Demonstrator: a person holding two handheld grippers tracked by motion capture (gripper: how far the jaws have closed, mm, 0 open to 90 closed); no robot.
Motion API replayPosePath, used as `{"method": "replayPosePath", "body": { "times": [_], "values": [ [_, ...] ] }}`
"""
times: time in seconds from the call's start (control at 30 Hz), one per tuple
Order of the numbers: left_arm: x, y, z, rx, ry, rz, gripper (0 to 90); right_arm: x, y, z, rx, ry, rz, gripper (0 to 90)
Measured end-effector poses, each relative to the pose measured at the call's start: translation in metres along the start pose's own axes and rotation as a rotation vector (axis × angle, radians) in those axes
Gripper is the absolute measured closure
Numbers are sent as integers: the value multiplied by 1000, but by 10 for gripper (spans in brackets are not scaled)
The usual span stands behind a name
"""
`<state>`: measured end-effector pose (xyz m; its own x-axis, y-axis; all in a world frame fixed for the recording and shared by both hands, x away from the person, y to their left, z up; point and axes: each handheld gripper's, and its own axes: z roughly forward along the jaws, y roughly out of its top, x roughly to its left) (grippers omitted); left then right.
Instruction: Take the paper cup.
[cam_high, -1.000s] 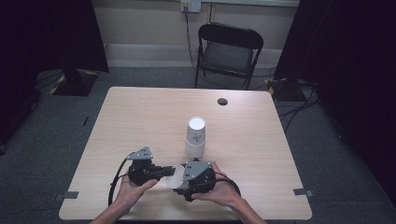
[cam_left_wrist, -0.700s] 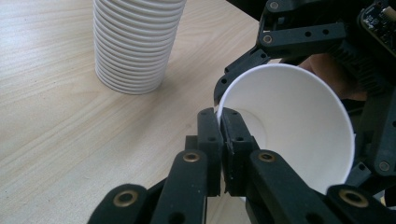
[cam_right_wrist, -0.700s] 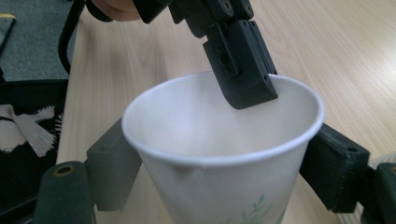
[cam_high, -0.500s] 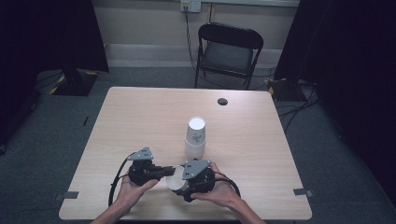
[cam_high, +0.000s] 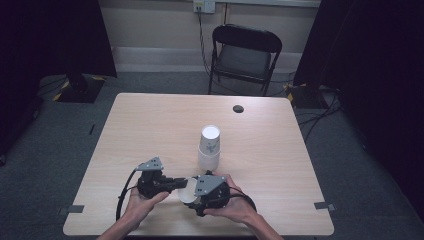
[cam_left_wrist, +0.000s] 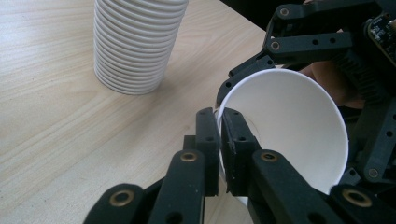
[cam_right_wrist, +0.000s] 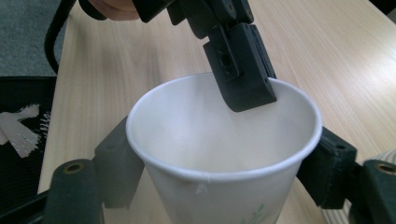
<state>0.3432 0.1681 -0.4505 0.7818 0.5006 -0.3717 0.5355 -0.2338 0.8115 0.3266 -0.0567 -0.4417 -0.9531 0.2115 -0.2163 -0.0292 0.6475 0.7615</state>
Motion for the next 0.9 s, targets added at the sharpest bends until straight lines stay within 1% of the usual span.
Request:
{"method": "replayPosePath", "body": {
  "times": [0.1,0.13,0.17,0.27,0.33,0.37,0.43,0.5,0.57,0.63,0.7,0.8,0.9],
  "values": [
    [-2,0,0,-8,3,16,819,-3,-1,-1,-2,16,23,276],
    [-3,0,0,-4,10,27,799,-3,-1,-1,-2,16,24,276],
    [-3,0,0,-3,8,29,791,-3,-1,-2,-1,15,25,278],
    [-5,0,-3,-23,13,42,749,-4,-2,-2,-1,24,41,281],
    [-4,1,-5,-35,20,39,723,-5,-3,-1,0,25,47,282],
    [-3,1,-7,-44,33,35,700,-6,-3,-1,3,26,56,282],
    [-1,1,-9,-53,42,31,667,-8,-4,-2,6,23,77,281],
    [0,2,-13,-61,56,44,655,-12,-5,-3,-1,22,100,283],
    [1,3,-17,-81,55,47,639,-14,-5,-5,-7,18,119,284],
    [3,4,-20,-94,69,40,618,-16,-6,-7,-11,16,140,285],
    [5,5,-21,-101,77,43,594,-17,-8,-9,-10,0,155,286],
    [7,5,-22,-98,105,48,544,-20,-11,-11,2,-28,185,287],
    [7,4,-22,-97,123,55,507,-22,-13,-15,-8,-31,213,287]
  ]
}}
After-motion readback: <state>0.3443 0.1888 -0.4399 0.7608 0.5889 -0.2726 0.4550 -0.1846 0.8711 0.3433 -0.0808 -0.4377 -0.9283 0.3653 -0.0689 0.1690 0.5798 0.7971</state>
